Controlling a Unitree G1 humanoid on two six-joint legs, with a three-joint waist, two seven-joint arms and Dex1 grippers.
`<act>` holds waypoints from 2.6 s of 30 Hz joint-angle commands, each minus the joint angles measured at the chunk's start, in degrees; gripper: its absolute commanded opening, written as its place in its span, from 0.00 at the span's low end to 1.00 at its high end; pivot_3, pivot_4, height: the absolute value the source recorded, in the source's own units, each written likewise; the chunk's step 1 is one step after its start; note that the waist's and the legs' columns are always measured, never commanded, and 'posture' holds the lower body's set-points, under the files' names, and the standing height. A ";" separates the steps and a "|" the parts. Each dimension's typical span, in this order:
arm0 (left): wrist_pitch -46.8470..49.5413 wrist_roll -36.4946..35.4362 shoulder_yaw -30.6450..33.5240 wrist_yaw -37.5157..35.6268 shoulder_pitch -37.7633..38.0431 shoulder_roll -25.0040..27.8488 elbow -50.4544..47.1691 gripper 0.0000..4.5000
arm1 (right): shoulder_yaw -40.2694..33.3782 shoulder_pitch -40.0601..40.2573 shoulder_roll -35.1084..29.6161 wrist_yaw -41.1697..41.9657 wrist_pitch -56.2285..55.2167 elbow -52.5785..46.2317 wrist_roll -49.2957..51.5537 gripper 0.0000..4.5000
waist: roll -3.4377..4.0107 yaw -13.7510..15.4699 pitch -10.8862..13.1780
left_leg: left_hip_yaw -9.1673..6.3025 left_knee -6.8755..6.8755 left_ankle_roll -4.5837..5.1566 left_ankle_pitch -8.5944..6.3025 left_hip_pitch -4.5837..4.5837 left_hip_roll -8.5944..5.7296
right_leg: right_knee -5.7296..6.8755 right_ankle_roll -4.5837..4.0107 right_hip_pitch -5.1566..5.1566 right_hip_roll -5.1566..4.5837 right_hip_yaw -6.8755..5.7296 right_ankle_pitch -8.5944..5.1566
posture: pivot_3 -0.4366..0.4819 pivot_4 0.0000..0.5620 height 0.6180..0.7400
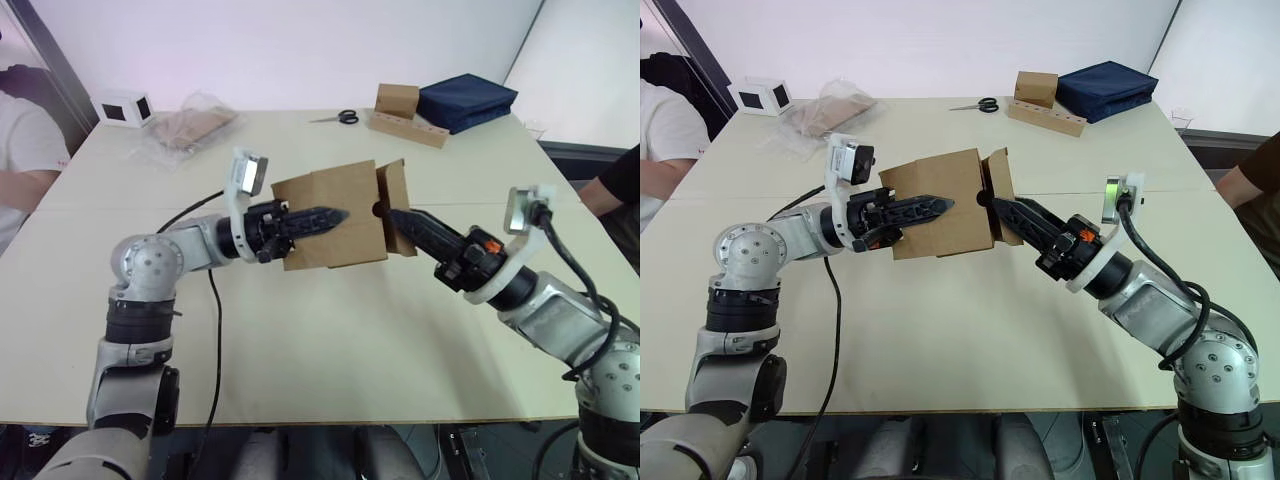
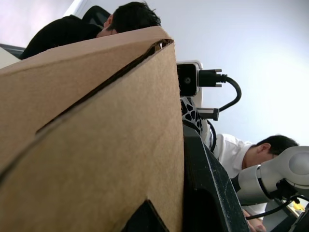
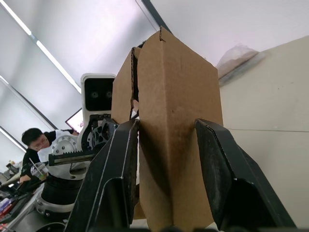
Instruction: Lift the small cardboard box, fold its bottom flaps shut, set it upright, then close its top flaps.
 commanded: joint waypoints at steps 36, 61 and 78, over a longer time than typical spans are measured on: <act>-7.15 4.63 -0.80 2.14 0.09 -3.95 -2.87 0.00 | 3.51 -4.14 3.49 -5.00 -2.68 -4.31 -0.81 0.41 | 0.00 0.01 0.00 | 0.00 0.00 0.00 0.00 0.00 0.00 | 0.00 0.00 0.00 0.00 0.00 0.00 | 0.48 0.27 1.00; -6.07 3.10 1.64 6.03 -0.49 -6.32 -1.92 0.00 | 6.81 -5.32 3.89 -5.76 -1.98 -4.04 -2.41 0.41 | 0.00 0.03 0.00 | -0.01 0.00 0.00 0.00 0.00 0.00 | 0.00 0.00 0.00 0.00 0.00 0.00 | 0.48 0.27 1.00; -7.68 8.50 -2.29 -3.96 -1.58 2.97 -0.66 0.00 | -2.88 -0.54 -6.80 1.97 0.29 -1.71 -4.93 0.41 | 0.00 0.03 0.00 | 0.00 0.00 0.00 0.00 0.00 -0.01 | 0.00 0.00 0.00 0.00 0.00 0.00 | 0.48 0.27 1.00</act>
